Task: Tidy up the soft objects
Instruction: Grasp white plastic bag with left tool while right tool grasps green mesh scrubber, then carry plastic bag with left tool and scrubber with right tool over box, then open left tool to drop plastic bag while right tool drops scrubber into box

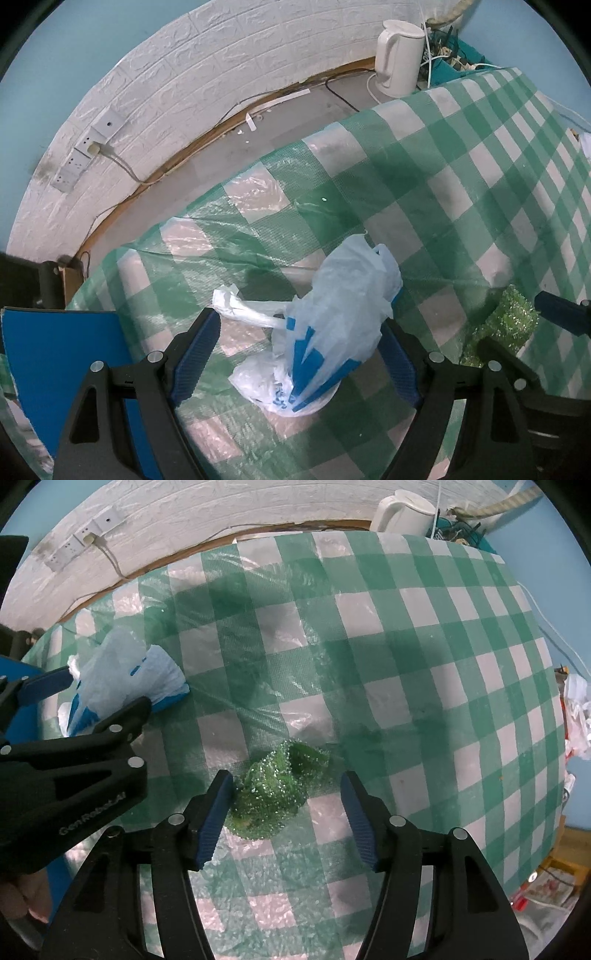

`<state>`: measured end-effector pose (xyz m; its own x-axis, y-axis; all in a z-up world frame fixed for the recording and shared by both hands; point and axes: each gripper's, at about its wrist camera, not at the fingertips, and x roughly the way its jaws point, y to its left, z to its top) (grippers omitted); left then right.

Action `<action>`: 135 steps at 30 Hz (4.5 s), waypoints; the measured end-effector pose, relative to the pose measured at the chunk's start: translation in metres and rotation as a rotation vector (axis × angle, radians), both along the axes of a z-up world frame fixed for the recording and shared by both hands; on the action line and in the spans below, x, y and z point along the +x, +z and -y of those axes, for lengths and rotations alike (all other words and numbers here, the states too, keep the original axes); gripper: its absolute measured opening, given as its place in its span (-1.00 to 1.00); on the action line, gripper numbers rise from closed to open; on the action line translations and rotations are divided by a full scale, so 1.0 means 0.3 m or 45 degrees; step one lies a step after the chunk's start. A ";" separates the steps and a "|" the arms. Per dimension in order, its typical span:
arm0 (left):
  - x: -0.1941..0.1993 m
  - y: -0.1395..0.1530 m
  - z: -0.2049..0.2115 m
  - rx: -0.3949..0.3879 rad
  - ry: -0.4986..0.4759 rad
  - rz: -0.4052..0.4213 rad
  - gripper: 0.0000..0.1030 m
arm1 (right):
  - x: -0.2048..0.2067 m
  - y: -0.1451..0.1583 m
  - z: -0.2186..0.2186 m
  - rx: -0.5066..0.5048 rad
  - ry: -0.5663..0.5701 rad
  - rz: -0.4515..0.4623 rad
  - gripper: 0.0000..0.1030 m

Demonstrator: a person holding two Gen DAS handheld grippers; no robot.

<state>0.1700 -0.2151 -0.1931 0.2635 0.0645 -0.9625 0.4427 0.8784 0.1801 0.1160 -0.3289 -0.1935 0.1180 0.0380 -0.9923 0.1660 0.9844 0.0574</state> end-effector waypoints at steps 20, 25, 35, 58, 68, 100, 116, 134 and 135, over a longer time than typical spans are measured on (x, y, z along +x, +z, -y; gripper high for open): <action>-0.089 0.021 -0.060 -0.063 0.027 0.054 -0.28 | -0.011 -0.031 -0.067 -0.009 0.103 0.023 -0.29; -0.122 0.069 -0.082 -0.039 0.048 0.106 -0.28 | -0.029 0.025 -0.092 -0.025 0.121 0.072 -0.29; -0.211 0.219 -0.170 -0.110 0.133 0.157 -0.28 | -0.110 0.187 -0.164 -0.023 0.202 0.193 -0.29; -0.425 0.458 -0.398 -0.168 0.272 0.319 -0.28 | -0.215 0.437 -0.309 0.001 0.411 0.383 -0.29; -0.486 0.496 -0.460 -0.199 0.305 0.360 -0.28 | -0.243 0.488 -0.380 0.002 0.472 0.429 -0.29; -0.585 0.542 -0.787 -0.226 0.503 0.429 -0.28 | -0.273 0.591 -0.793 0.060 0.730 0.503 -0.29; -0.584 0.477 -0.958 -0.202 0.643 0.393 -0.28 | -0.272 0.570 -0.941 0.094 0.813 0.477 -0.29; -0.579 0.435 -1.015 -0.164 0.713 0.347 -0.22 | -0.272 0.514 -1.006 0.156 0.852 0.430 -0.10; -0.579 0.434 -1.018 -0.162 0.720 0.345 -0.22 | -0.271 0.512 -1.006 0.148 0.845 0.430 -0.05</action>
<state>-0.0037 0.0904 -0.0629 0.4569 0.1545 -0.8760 -0.1421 0.9848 0.0996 0.0346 -0.0271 -0.0400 0.3308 0.3097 -0.8915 -0.5050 0.8561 0.1100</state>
